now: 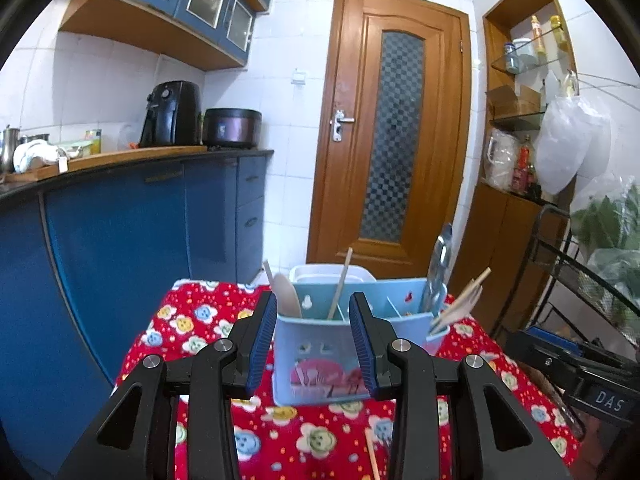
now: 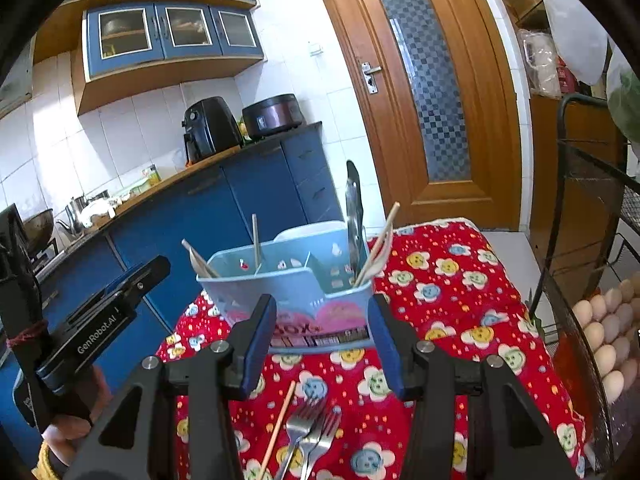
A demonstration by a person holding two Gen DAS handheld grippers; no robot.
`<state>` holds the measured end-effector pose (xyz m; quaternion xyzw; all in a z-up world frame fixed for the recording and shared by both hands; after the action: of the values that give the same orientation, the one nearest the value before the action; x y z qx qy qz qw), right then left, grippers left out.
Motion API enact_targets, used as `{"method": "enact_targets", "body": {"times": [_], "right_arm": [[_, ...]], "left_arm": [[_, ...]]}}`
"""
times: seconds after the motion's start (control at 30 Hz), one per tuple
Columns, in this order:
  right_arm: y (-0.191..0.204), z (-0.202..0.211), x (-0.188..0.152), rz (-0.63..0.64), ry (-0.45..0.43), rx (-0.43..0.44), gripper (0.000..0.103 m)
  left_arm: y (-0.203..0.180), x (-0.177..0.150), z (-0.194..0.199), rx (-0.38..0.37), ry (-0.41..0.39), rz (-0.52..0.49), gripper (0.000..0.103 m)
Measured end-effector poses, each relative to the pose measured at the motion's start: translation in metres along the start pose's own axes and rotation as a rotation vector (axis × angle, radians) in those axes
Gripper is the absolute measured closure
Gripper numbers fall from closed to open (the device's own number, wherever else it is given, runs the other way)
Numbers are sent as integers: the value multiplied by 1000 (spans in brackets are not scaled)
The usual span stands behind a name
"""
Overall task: Organize utensils
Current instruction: 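Withdraw both open tools toward the wooden chopstick and remaining forks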
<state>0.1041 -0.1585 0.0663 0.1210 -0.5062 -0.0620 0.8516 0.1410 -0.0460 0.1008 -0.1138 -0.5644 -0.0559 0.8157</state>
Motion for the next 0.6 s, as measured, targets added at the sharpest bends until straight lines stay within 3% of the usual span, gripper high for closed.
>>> {"method": "enact_targets", "body": {"times": [0.6], "right_arm": [[-19, 4, -50, -41, 120, -55, 52]], "left_arm": [[-1, -45, 15, -18, 118, 26, 65]]}}
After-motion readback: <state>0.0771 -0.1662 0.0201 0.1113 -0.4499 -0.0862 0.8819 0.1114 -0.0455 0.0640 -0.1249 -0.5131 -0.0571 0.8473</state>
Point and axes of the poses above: each gripper's, at about its wrist camera, not at the fingertips, and z roughly against the way its jaws point, y to its left, x to its top, the point moved 7 cm from there along -z, roughly the way its jaws point, and after that the axes turned 1 degree about z, right-handed, at the moved point
